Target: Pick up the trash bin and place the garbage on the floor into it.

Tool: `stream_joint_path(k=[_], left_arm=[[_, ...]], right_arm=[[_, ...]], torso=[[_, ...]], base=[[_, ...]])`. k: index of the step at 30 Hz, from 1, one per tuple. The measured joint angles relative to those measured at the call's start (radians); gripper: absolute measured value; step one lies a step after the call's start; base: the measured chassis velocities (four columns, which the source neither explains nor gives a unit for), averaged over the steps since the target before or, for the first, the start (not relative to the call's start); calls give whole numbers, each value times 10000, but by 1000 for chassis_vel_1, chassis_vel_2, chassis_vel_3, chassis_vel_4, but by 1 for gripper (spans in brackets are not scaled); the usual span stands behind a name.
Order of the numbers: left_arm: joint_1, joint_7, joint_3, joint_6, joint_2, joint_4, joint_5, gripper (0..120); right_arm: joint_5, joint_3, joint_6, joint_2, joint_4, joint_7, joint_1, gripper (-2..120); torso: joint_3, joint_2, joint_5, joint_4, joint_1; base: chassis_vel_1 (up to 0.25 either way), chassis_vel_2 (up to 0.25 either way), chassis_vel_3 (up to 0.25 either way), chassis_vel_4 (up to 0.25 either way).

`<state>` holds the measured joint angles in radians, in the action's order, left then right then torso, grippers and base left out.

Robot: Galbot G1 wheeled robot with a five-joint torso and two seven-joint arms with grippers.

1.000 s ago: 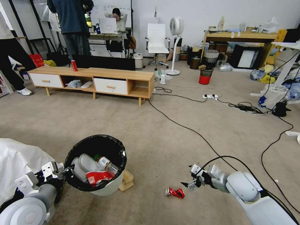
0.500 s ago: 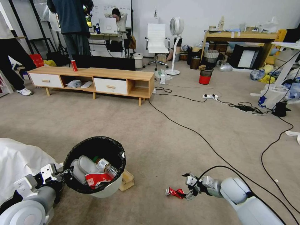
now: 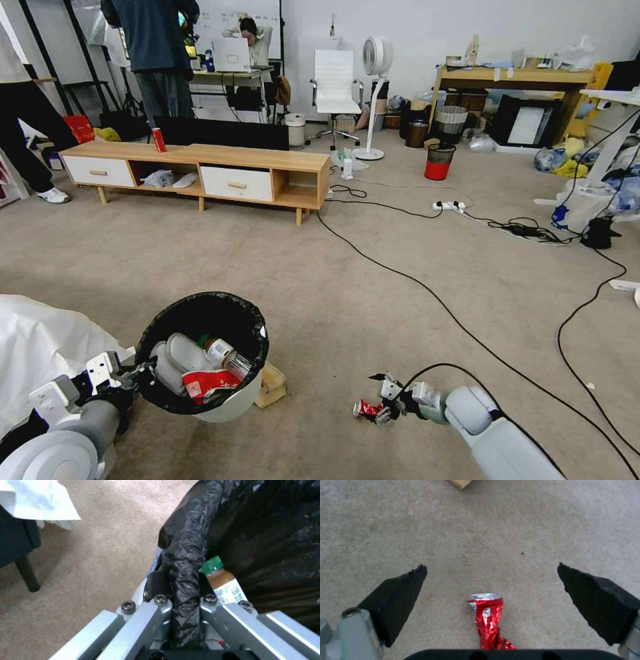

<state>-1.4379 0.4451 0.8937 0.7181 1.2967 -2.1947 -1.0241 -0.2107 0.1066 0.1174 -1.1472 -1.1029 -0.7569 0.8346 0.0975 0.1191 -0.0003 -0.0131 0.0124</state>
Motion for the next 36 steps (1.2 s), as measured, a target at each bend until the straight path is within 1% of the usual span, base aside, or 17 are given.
stream_joint_path(k=[2, 5, 11, 22, 24, 26, 29, 36], left_arm=[[-23, -4, 56, -7, -32, -38, 2, 3], [-25, -4, 63, -9, -28, -93, 0, 3], [-28, 0, 49, -9, -9, -122, 4, 3], [-18, 0, 18, -13, 26, -83, 57, 3], [-18, -2, 4, -15, 28, -57, 69, 3], [-1, -10, -27, -19, 25, -18, 89, 3], [24, -15, -30, -27, 12, -16, 90, 3], [31, -23, -31, -29, -29, 14, 90, 3]], right_arm=[[-76, -39, 113, -258, 440, 22, -172, 100], [-143, -39, 252, -482, 833, 70, -287, 100], [-324, -42, 384, -602, 1225, 107, -304, 100], [-406, 126, 547, -536, 1682, 114, -212, 100], [-396, 168, 564, -447, 1703, 125, -142, 100], [-370, 284, 586, -250, 1797, 125, 19, 100], [-376, 427, 647, -198, 2046, 127, 13, 100], [-416, 593, 677, -265, 2391, 128, -179, 100]], torso=[[0, 0, 3, 5, 0], [0, 0, 4, 5, 0], [0, 0, 2, 0, 0], [0, 0, 5, 3, 0], [-1, 1, 3, 5, 0], [0, 0, 3, -1, 0], [0, 0, 4, 1, 0], [-1, 0, 4, 3, 0]], base=[[0, 0, 0, 0], [0, 0, 0, 0], [0, 0, 0, 0], [0, 0, 0, 0], [0, 0, 0, 0], [0, 0, 0, 0], [0, 0, 0, 0], [0, 0, 0, 0]])
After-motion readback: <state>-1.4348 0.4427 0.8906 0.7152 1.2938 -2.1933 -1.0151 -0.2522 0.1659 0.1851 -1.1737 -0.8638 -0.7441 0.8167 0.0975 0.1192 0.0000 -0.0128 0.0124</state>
